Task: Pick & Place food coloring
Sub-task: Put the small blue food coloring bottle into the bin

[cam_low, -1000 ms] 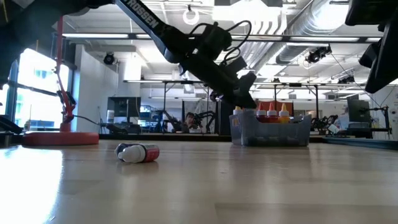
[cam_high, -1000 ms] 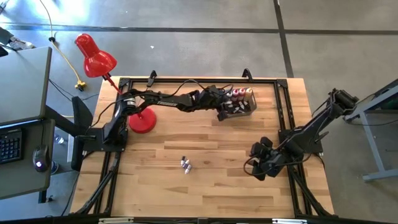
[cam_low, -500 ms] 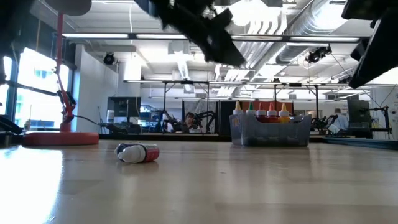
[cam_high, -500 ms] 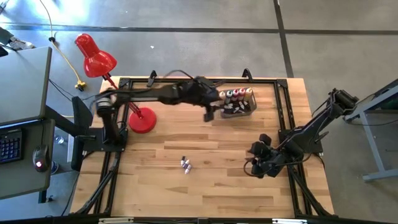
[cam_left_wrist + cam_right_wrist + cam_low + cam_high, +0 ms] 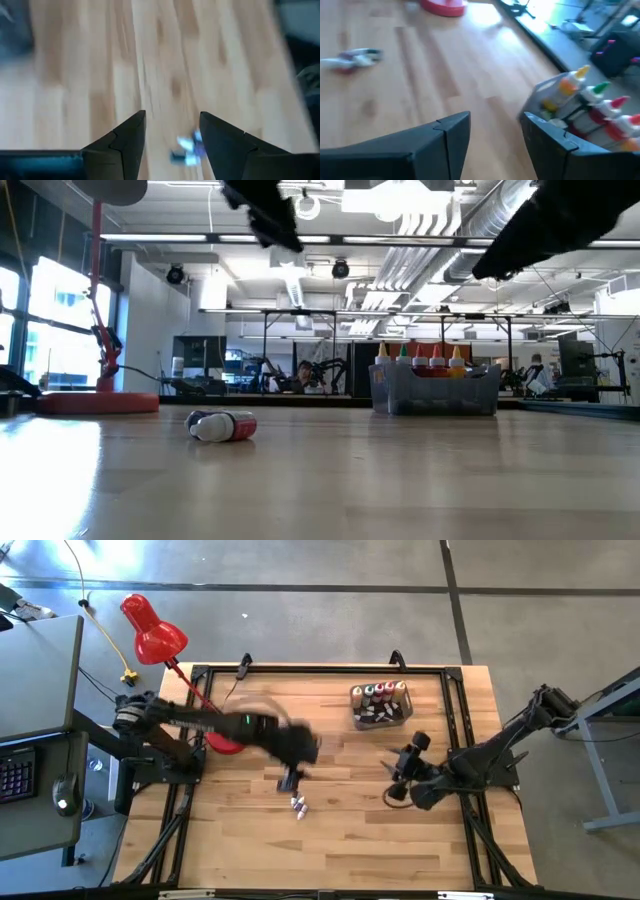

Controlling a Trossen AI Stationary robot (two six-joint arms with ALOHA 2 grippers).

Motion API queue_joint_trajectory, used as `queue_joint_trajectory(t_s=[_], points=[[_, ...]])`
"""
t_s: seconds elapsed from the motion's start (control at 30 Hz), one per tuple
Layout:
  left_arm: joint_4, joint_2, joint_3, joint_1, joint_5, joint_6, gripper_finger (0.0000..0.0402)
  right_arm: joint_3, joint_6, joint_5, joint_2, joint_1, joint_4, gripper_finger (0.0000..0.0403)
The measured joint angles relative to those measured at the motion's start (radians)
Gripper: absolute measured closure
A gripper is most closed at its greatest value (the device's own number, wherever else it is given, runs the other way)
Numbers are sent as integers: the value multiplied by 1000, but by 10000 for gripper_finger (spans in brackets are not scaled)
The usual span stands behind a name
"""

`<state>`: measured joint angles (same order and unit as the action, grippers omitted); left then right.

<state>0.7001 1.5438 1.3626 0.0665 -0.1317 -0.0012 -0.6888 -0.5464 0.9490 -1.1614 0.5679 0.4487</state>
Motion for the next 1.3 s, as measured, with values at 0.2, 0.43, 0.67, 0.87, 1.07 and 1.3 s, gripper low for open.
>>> queue_joint_trajectory(t_s=[0.2,0.43,0.67,0.87,1.07,1.3], points=[[-8,13,-177,208,284,-411,220,0,-37,-51,0,-79,-5,231],[-117,59,-284,227,236,-788,220,0,-12,-119,0,-153,-8,231],[-128,130,-315,229,262,-827,220,0,107,-133,-2,-229,-49,231],[-204,177,-313,228,258,-827,220,0,191,-157,-7,-289,-97,231],[-201,206,-314,228,272,-843,220,0,189,-271,-18,-323,-123,231],[-149,230,-312,228,273,-840,220,0,189,-330,-30,-333,-131,231]])
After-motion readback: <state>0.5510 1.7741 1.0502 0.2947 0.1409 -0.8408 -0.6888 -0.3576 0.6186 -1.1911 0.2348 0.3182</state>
